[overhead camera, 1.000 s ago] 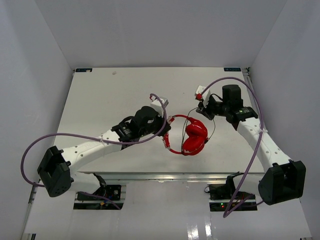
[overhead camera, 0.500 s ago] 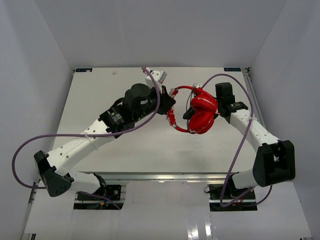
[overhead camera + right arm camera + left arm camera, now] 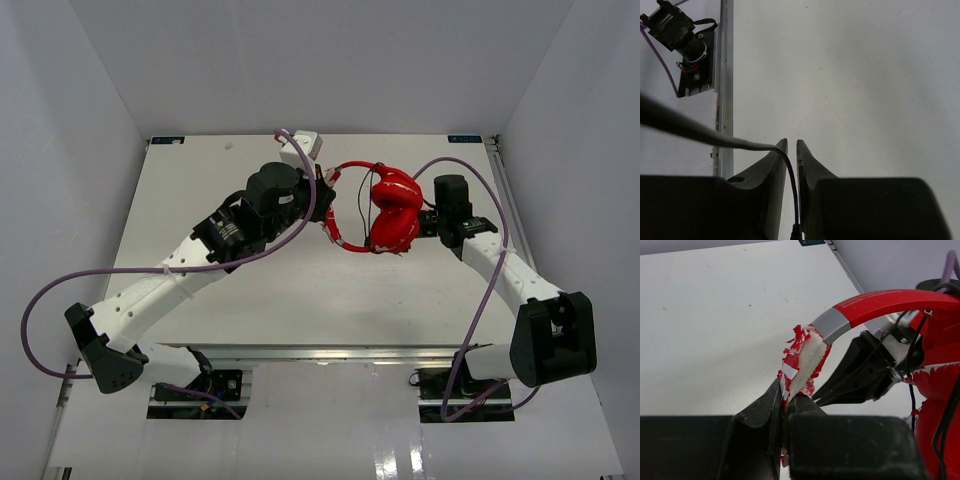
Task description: Wrap the headphones
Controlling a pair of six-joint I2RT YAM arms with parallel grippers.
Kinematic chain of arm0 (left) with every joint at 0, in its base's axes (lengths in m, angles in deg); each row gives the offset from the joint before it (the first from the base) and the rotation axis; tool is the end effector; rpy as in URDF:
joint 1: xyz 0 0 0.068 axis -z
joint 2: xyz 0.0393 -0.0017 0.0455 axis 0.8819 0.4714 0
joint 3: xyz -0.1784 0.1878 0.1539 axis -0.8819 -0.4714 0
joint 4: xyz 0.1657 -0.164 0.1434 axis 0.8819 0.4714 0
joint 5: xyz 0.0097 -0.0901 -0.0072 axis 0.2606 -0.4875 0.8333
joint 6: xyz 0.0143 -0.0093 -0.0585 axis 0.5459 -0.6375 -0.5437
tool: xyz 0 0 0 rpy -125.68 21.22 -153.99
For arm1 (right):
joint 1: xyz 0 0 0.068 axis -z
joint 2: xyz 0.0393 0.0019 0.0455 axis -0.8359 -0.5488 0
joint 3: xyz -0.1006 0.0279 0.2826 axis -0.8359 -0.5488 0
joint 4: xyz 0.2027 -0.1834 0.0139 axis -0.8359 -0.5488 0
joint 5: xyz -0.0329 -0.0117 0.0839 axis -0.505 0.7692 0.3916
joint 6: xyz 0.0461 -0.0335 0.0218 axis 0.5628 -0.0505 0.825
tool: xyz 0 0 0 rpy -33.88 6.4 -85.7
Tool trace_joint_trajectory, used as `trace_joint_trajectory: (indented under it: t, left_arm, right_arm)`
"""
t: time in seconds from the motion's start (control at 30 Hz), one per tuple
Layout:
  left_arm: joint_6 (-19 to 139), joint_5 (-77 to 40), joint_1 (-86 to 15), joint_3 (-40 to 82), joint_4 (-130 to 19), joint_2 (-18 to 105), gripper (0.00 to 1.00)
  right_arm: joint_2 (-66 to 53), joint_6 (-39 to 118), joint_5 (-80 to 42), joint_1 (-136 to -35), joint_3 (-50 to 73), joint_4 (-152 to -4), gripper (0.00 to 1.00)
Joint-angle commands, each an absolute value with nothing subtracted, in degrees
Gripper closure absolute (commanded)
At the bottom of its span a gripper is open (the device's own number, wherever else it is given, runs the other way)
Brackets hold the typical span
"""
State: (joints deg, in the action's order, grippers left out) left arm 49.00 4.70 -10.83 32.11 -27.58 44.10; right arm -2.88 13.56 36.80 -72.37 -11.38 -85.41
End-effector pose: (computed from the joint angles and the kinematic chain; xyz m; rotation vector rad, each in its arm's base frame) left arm 0.2026 -0.2318 0.4554 0.2960 1.8992 -0.6269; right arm 0.2733 0.1188 0.2968 -1.1565 1.6023 1.1203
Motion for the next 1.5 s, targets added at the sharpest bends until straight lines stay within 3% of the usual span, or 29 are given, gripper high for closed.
trace_joint_trajectory:
  t: [0.0,0.3,0.5,1.03,1.27,1.47]
  left_arm:
    - [47.02,7.96,-13.47,35.29,-30.73,42.11,1.0]
    - [36.72,-0.13,-26.22,28.0,-36.49,40.69,1.0]
    - [31.2,-1.51,-28.39,26.73,-39.89,43.23,1.0]
    - [35.69,-0.01,-29.04,32.34,-33.7,61.51,1.0]
    - [43.99,-7.16,-29.06,33.35,-27.59,69.23,1.0]
    - [49.1,-13.97,-28.43,32.05,-23.99,73.93,1.0]
  right_arm:
    - [0.91,16.04,37.26,-72.27,-12.7,-81.3,0.82]
    - [6.96,16.05,33.05,-72.4,-15.02,-82.39,0.87]
    - [9.71,12.87,27.54,-73.93,-13.67,-86.3,0.92]
    - [1.69,-4.85,-14.42,-95.2,3.56,-107.17,0.92]
    - [-0.19,-14.23,-34.36,-101.96,0.81,-107.54,0.92]
    - [-4.0,-17.21,-39.73,-104.77,-4.56,-103.61,0.92]
